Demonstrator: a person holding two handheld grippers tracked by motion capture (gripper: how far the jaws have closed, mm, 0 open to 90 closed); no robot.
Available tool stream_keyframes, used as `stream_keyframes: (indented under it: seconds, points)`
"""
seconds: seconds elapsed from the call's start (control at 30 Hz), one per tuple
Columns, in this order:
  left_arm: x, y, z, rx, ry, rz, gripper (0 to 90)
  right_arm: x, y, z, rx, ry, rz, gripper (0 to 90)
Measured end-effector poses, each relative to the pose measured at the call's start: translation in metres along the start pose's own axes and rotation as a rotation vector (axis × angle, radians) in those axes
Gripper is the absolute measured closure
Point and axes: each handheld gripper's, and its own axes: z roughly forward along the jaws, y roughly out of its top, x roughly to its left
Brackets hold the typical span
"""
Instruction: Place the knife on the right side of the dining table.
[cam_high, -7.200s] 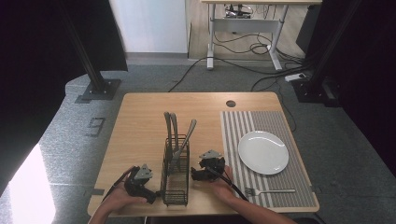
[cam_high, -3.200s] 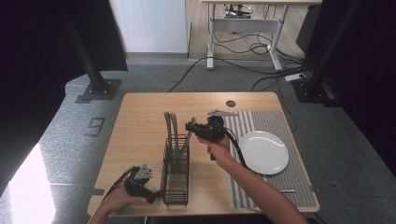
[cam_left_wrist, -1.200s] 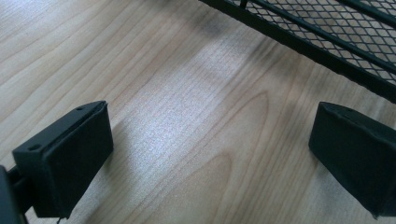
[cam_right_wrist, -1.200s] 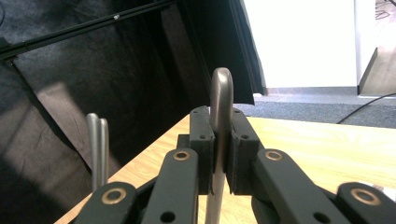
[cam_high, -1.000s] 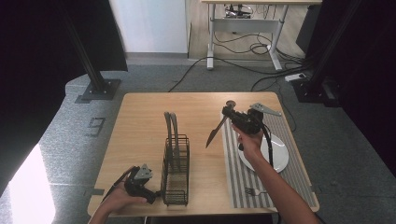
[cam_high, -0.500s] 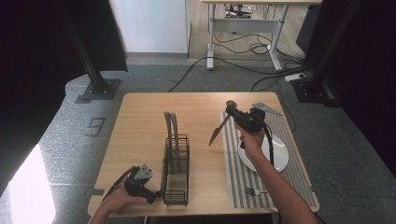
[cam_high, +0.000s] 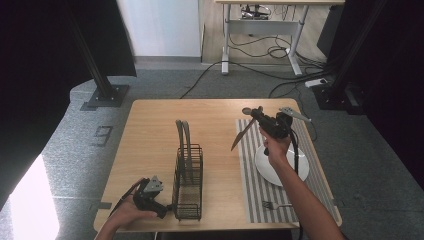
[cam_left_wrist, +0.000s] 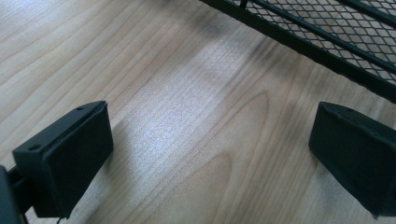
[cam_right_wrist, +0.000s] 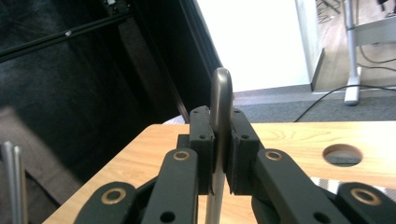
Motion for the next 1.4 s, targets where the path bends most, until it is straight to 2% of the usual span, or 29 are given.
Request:
stream_keyframes:
  seconds: [0.1,0.4,0.87,1.2,1.4]
  points:
    - [0.0,0.0,0.0,0.0,0.0,0.0,0.0,-0.006,0.003,-0.001,-0.016,-0.019,0.0,82.7]
    - [0.0,0.0,0.0,0.0,0.001,-0.001,0.0,-0.028,0.005,0.008,-0.014,-0.081,0.019,82.7]
    - [0.0,0.0,0.0,0.0,0.001,-0.001,0.0,-0.042,0.011,0.014,-0.034,-0.123,0.02,82.7]
    - [0.0,0.0,0.0,0.0,0.001,-0.001,0.0,-0.06,0.012,0.024,-0.018,-0.173,0.028,82.7]
    - [0.0,0.0,0.0,0.0,0.001,-0.001,0.0,-0.066,0.01,0.027,-0.023,-0.184,0.039,82.6]
